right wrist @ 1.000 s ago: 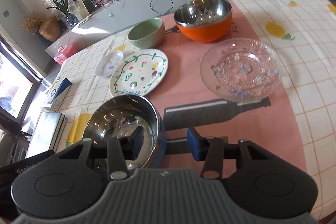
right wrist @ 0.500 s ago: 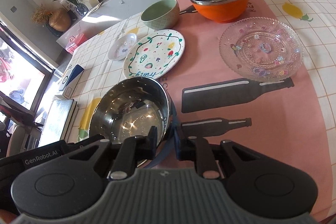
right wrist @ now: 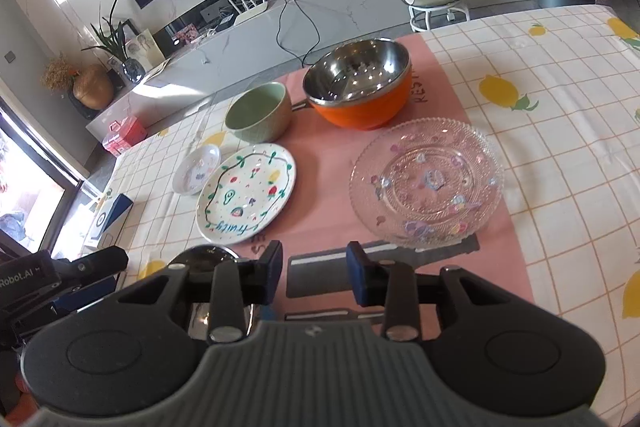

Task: Organize plates and bowls
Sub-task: 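Lift the blue steel bowl with both grippers toward the orange bowl, then lower the blue steel bowl into the orange steel bowl with both grippers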

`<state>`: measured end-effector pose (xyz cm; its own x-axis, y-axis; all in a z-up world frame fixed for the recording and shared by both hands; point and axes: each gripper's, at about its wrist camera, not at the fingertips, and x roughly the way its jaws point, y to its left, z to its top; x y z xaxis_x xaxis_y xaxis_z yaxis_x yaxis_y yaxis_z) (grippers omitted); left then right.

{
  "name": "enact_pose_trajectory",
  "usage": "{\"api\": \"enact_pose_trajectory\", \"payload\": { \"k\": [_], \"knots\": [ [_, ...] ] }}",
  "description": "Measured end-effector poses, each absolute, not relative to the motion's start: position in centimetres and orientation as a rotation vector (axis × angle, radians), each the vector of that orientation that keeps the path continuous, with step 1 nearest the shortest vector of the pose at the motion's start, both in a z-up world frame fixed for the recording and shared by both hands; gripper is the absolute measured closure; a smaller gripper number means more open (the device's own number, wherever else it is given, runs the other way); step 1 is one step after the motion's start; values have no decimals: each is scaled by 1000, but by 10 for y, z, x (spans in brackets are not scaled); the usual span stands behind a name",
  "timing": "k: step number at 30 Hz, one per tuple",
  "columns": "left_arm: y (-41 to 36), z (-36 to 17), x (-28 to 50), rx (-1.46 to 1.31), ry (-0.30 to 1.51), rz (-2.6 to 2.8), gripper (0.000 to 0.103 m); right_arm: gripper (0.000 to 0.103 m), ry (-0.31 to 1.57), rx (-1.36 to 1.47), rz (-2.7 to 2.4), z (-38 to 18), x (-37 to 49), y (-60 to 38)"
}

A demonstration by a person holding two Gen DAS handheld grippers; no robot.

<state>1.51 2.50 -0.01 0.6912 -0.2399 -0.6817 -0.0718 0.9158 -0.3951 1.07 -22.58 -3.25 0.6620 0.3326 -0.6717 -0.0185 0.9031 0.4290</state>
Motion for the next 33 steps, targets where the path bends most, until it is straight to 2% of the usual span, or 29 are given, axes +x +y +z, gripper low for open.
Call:
{"api": "enact_pose_trajectory", "payload": {
  "k": [6,14,19,33],
  "knots": [
    [-5,5,46,-416,827,-190,42,57,811,423,162,-24,33,-249],
    [-43,0,94,-392,887,-238,29,52,797,412,117,-15,70,-274],
    [-60,-4,122,-406,889,-254,29,42,790,413,98,-13,96,-288],
    [-89,-42,211,-401,979,-195,31,43,852,438,37,-40,183,-309]
  ]
}}
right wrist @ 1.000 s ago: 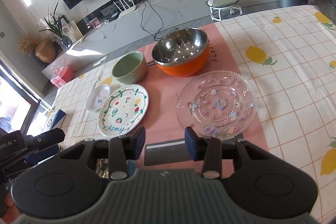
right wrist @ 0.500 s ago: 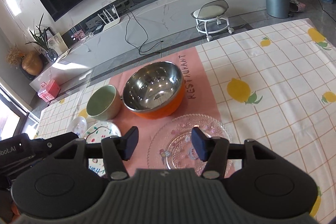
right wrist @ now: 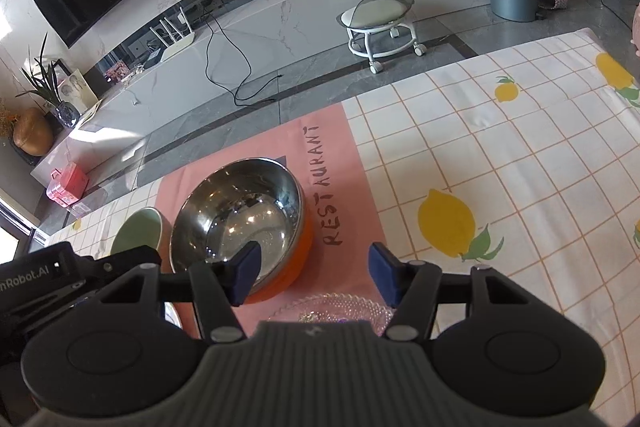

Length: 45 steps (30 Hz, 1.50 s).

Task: Organize plates and bowls
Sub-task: 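Lower the blue steel bowl into the orange steel bowl with both grippers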

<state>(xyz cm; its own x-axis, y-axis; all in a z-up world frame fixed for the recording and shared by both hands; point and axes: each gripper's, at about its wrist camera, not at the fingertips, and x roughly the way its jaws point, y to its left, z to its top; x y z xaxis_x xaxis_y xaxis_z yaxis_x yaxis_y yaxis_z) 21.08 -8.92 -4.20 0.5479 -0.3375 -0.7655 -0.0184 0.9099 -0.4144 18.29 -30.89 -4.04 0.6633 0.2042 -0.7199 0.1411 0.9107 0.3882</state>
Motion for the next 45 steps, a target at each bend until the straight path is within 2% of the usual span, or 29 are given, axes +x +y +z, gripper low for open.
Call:
{"api": "enact_pose_trajectory", "payload": {
  "k": [6,10,13,14,16,17,18,19,31,45],
  "knots": [
    [-87,-64,232,-397,1027,-162,39,45,899,440,38,-55,210,-299],
    [-89,-71,238,-392,1045,-158,46,54,935,458,43,-65,223,-293],
    [-91,-75,241,-386,1054,-155,59,60,955,458,36,-71,228,-290],
    [-92,-75,242,-382,1057,-153,68,62,958,457,34,-72,229,-289],
    [-93,-76,242,-370,1063,-158,77,73,965,463,36,-73,230,-287],
    [-94,-75,243,-364,1064,-165,85,76,969,466,37,-74,230,-287],
    [-96,-74,242,-351,1063,-172,86,81,971,471,44,-74,231,-286],
    [-97,-73,242,-342,1063,-169,86,82,972,471,42,-74,231,-285],
    [-98,-29,206,-266,989,-164,87,85,970,491,60,-52,200,-283],
    [-60,38,94,-224,860,-102,87,85,909,532,196,-2,88,-263]
  ]
}}
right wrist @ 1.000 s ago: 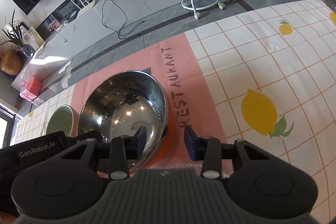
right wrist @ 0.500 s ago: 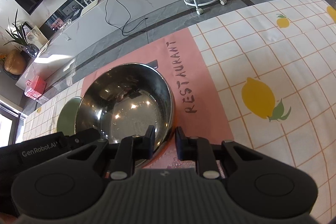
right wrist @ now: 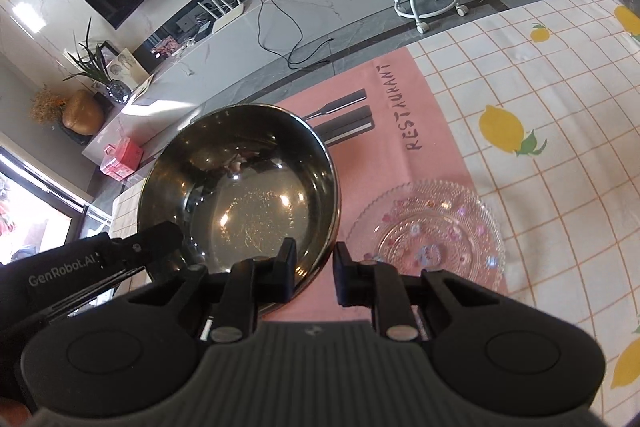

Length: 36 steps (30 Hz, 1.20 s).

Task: Organize plates and bowls
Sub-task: 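Lower the blue steel bowl into the orange steel bowl with both grippers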

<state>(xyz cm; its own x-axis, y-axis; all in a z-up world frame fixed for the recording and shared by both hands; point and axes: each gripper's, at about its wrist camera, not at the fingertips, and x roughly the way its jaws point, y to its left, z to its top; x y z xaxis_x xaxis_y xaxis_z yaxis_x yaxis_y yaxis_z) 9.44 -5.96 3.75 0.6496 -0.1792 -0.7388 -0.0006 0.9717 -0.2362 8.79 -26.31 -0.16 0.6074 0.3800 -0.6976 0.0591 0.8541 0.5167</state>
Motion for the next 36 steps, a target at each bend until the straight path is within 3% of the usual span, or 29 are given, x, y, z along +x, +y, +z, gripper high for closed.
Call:
{"api": "enact_pose_trajectory", "payload": {
  "k": [20,36],
  "knots": [
    [38,20,-26,-422,864,-17,87,85,903,401,338,17,-29,-190],
    [54,-13,-29,-499,928,-15,87,86,964,348,308,-3,-27,-172]
  ]
}}
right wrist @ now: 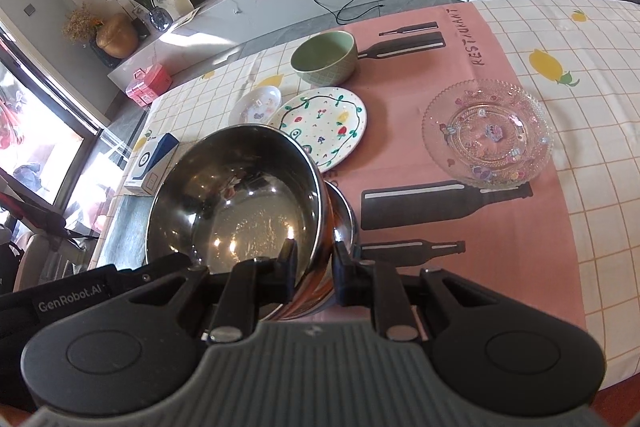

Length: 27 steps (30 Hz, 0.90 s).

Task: Organize plates and bowls
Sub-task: 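Open both grippers to release the blue bowl and lift away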

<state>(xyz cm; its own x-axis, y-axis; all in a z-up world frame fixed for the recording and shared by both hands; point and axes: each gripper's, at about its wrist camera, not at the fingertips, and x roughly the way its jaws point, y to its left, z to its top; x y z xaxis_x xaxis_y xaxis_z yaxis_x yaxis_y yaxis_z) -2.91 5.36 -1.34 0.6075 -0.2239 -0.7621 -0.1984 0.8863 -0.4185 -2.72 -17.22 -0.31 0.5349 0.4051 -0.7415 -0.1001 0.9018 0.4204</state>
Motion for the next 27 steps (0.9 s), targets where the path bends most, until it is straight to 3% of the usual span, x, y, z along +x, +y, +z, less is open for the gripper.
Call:
{"api": "enact_pose_trajectory", "payload": {
  "k": [27],
  "knots": [
    [43,-34,-13,-451,1005,35,85,86,1019,281,291,-34,-2,-160]
  ]
}}
